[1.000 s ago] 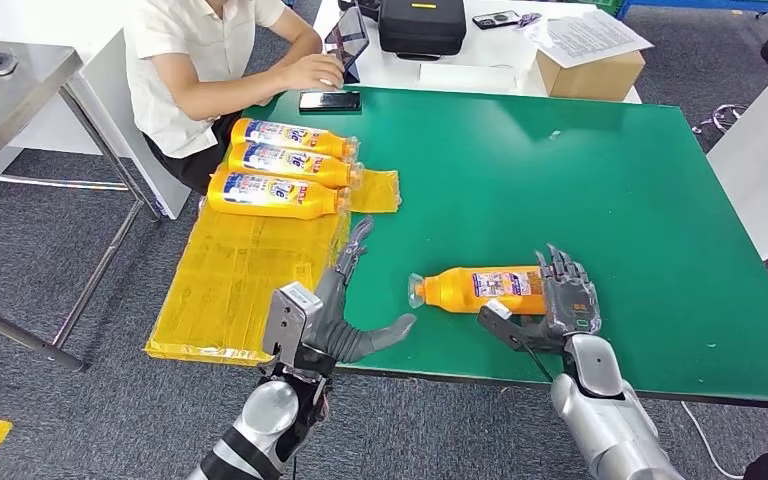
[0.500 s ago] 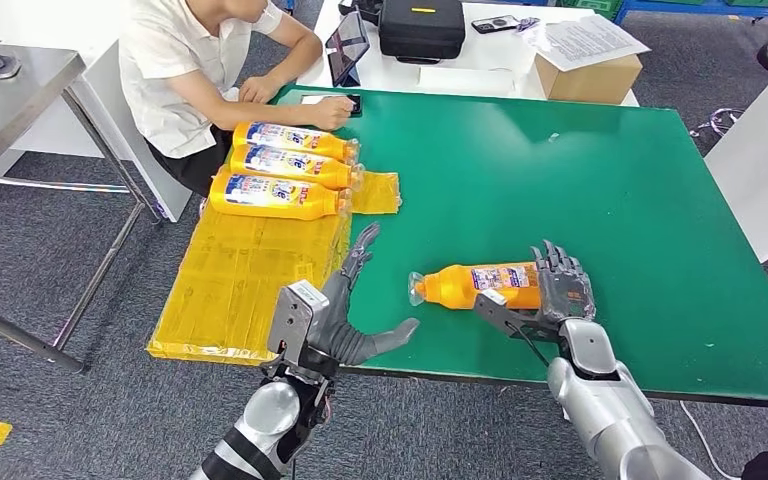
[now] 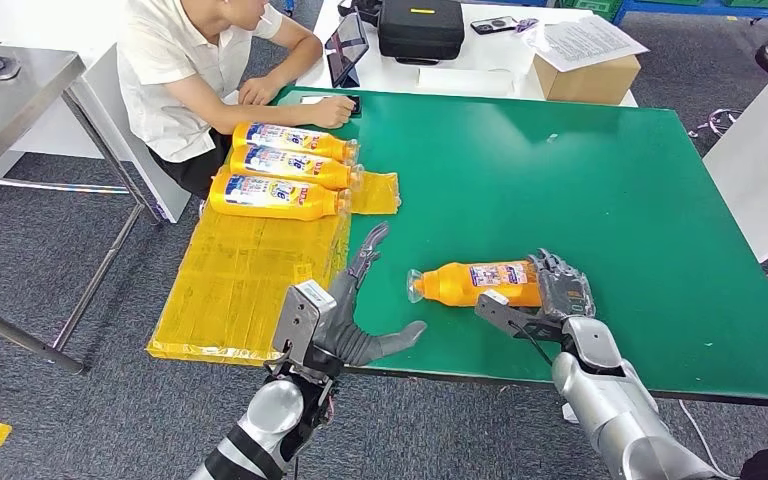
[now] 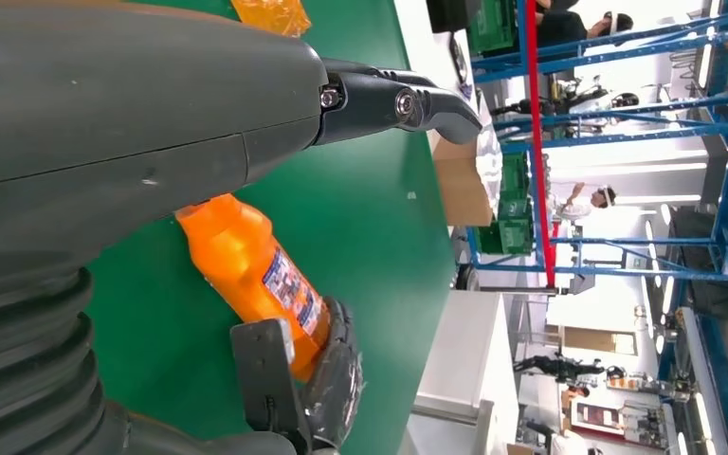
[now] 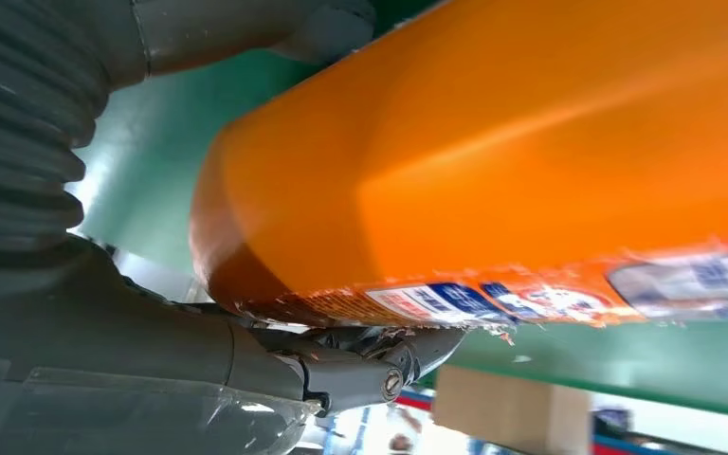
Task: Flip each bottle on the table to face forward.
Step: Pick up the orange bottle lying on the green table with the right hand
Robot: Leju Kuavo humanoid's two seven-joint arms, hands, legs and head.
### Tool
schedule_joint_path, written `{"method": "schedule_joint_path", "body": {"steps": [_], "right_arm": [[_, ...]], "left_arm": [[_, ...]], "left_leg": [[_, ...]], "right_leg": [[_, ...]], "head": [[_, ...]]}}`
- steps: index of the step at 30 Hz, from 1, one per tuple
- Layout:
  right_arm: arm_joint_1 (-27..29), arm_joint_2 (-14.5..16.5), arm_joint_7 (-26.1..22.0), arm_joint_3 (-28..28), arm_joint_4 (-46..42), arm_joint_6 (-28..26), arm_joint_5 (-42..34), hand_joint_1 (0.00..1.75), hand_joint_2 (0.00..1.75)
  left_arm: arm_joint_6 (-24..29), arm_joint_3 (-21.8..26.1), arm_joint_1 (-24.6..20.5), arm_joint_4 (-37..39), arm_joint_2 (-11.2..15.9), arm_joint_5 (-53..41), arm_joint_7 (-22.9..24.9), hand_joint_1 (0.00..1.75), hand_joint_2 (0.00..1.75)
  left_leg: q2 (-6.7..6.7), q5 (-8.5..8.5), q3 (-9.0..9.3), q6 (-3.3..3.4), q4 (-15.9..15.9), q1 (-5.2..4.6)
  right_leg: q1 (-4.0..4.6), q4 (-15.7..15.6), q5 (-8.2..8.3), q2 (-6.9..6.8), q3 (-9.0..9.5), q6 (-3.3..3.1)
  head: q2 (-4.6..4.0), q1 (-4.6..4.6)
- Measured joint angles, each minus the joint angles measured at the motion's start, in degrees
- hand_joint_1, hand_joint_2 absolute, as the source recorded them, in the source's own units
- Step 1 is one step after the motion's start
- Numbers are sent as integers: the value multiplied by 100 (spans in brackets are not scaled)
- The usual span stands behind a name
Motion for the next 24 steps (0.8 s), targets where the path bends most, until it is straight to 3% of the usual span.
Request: {"method": "schedule_joint_path", "body": {"steps": [3, 8, 11, 24], "right_arm": [[-42, -74, -572, -8, 27, 352, -525, 175, 175], [41, -186, -1715, -164, -66, 1482, -2125, 175, 175], [266, -201, -2178, -265, -297, 1775, -2811, 175, 175], [1566, -95, -2493, -537, -2101, 2422, -4545, 175, 175]], "left_arm": [[34, -2, -20, 2, 0, 56, -44, 0, 175], [181, 1, -29, 2, -2, 242, -225, 0, 175], [366, 2, -27, 2, -5, 316, -384, 0, 175], [1483, 320, 239, -141, -14, 185, -1422, 0, 175]], "left_leg": [[1, -1, 7, 0, 0, 0], [19, -7, 20, -4, 0, 2], [18, -7, 19, -4, 0, 5], [9, -7, -20, -4, -1, 5]], "right_leg": [[0, -1, 0, 1, 5, 0], [2, -2, 0, 19, 9, 0], [6, -2, 0, 19, 11, -1], [6, 2, -1, 15, -13, 0]], "head": [[0, 0], [0, -1], [0, 1], [0, -1]]}}
